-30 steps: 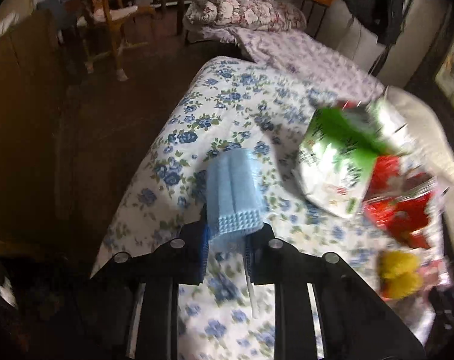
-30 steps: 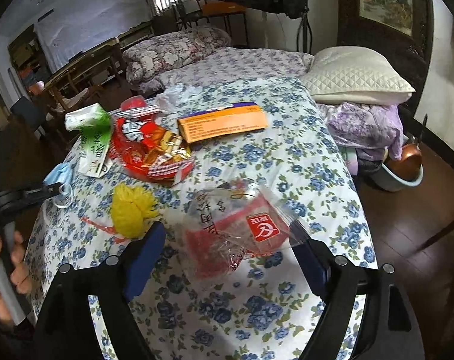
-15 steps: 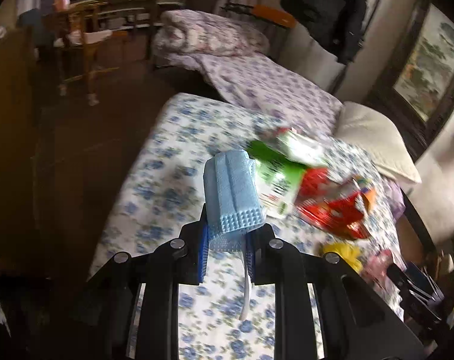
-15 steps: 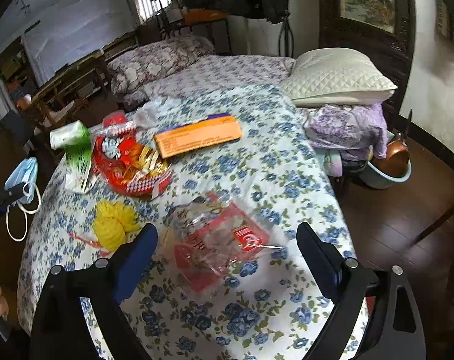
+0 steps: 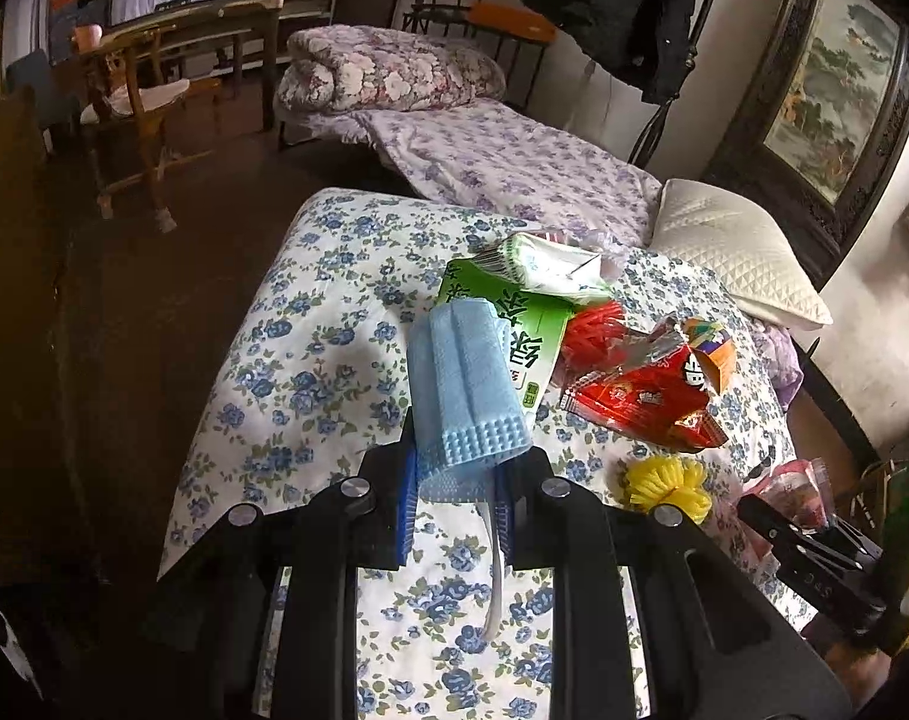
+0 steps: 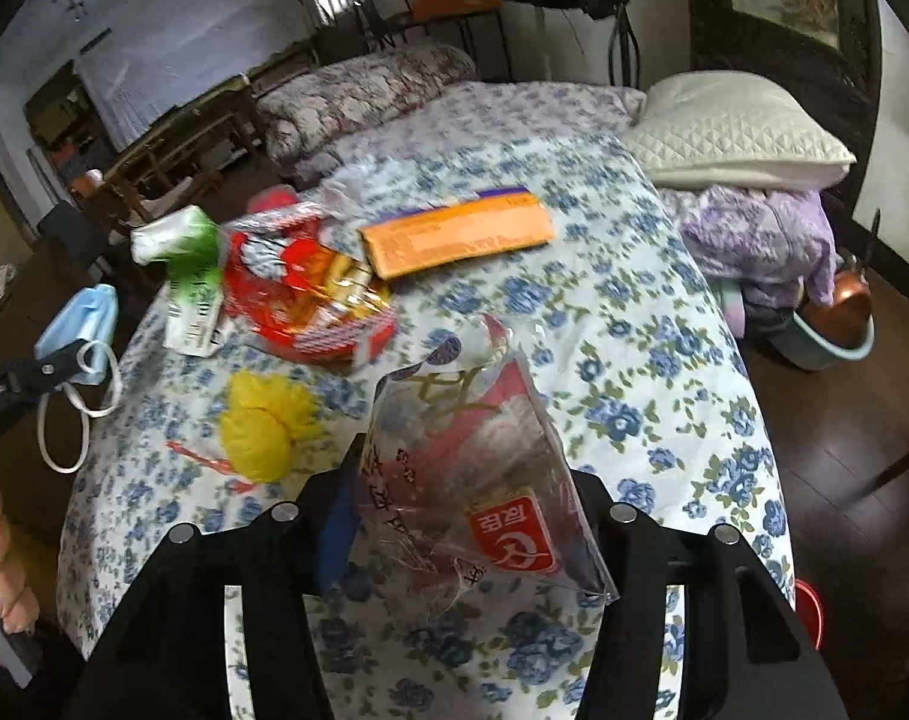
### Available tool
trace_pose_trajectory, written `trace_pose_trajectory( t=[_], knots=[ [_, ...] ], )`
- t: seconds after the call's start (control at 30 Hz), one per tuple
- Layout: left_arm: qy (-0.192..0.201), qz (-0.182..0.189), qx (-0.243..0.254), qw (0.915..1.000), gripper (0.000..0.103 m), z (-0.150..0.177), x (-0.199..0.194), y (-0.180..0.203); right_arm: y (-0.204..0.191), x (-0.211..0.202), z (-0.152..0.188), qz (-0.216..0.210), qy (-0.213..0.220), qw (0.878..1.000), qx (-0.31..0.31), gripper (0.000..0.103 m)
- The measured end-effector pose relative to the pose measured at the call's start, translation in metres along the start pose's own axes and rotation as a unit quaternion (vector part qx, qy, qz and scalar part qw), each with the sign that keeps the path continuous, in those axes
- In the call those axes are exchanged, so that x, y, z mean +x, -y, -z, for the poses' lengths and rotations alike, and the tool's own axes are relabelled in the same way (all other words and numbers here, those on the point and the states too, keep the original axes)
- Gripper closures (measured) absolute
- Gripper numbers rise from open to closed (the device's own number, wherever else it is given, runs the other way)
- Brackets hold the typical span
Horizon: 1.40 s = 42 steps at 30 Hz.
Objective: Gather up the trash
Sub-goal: 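Carry mask and plastic bag to the red wastebasket and open both grippers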
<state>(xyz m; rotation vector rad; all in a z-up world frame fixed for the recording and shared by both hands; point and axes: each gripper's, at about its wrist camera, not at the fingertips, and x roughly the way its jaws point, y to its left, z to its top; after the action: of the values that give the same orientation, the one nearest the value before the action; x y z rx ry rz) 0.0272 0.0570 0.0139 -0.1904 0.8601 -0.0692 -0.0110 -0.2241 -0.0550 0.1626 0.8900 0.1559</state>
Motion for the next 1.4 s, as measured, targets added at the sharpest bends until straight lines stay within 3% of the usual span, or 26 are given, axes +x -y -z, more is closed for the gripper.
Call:
trace_pose_trajectory(
  t=[0.27,0.53,0.73,0.9,1.0,1.23,1.4],
  knots=[
    [-0.01,-0.003,0.001,0.9999,0.08,0.001,0.009,-0.002,-0.01,-0.006,0.0,-0.004,0.007,1.0,-0.019,0.048],
    [-0.002,-0.018,0.025,0.9995,0.08,0.002,0.008,0.013,-0.012,-0.025,0.002,-0.02,0.023,0.999,0.023,0.048],
    [0.003,-0.003,0.054,0.9986,0.079,0.01,-0.02,0.032,-0.032,-0.065,0.007,-0.006,0.065,0.998,-0.016,0.048],
    [0.018,0.026,0.087,0.9957,0.079,0.012,-0.052,0.059,-0.013,-0.104,0.02,-0.031,0.089,0.996,-0.001,0.048],
    [0.022,0.055,0.12,0.991,0.079,0.016,-0.068,0.088,0.014,-0.125,0.028,-0.056,0.089,0.994,0.037,0.048],
    [0.011,0.108,0.215,0.9705,0.079,0.04,-0.085,0.178,0.077,-0.179,0.059,0.026,0.121,0.991,0.044,0.048],
    [-0.015,0.143,0.271,0.9519,0.079,0.066,-0.079,0.237,0.135,-0.188,0.091,0.075,0.117,0.988,0.069,0.048]
  ],
)
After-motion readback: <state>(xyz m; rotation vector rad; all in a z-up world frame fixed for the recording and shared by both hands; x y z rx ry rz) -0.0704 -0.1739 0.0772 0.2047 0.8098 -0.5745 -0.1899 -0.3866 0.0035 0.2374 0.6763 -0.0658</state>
